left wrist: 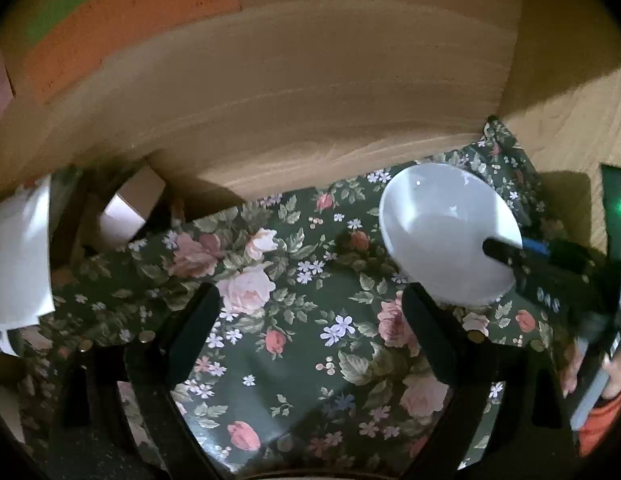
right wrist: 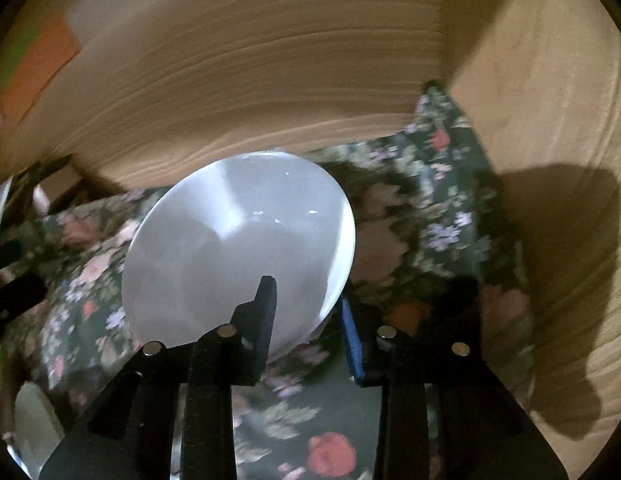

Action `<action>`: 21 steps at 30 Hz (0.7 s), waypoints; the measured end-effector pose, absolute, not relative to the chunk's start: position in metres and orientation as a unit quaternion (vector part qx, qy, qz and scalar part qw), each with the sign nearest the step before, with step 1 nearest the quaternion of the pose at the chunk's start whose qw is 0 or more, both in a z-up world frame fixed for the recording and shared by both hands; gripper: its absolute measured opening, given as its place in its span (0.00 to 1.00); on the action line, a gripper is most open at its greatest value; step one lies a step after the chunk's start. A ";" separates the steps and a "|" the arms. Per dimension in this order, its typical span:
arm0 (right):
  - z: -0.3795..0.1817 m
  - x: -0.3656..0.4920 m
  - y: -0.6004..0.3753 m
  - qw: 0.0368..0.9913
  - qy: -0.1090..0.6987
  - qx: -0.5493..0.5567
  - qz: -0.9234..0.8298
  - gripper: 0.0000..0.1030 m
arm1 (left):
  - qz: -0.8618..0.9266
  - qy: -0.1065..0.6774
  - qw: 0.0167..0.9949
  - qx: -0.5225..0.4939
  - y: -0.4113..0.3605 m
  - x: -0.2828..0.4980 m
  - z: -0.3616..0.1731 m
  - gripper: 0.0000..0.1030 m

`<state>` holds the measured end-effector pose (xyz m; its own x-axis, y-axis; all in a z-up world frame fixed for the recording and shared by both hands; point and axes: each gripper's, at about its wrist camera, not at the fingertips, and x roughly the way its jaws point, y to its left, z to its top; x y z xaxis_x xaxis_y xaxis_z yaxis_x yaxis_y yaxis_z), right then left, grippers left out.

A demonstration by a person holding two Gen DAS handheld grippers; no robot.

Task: Organize plates and bowls
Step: 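Close both tools on the white bowl rim and lift it, then carry the white bowl with both tools over the stacked bowls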

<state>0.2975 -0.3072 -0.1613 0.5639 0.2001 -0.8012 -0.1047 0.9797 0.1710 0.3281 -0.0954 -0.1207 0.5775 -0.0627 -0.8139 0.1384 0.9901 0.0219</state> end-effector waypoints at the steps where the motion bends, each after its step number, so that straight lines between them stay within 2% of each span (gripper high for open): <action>1: -0.161 0.295 -0.304 0.882 0.460 0.048 0.092 0.26 | -0.055 0.461 0.885 0.040 -0.095 0.329 -0.123 0.84; 13: -0.159 0.270 -0.262 0.865 0.473 -0.012 0.166 0.25 | -0.054 0.524 0.848 0.058 -0.100 0.338 -0.161 0.43; 21: -0.159 0.276 -0.252 0.873 0.465 -0.008 0.147 0.28 | -0.070 0.539 0.836 0.067 -0.106 0.340 -0.172 0.29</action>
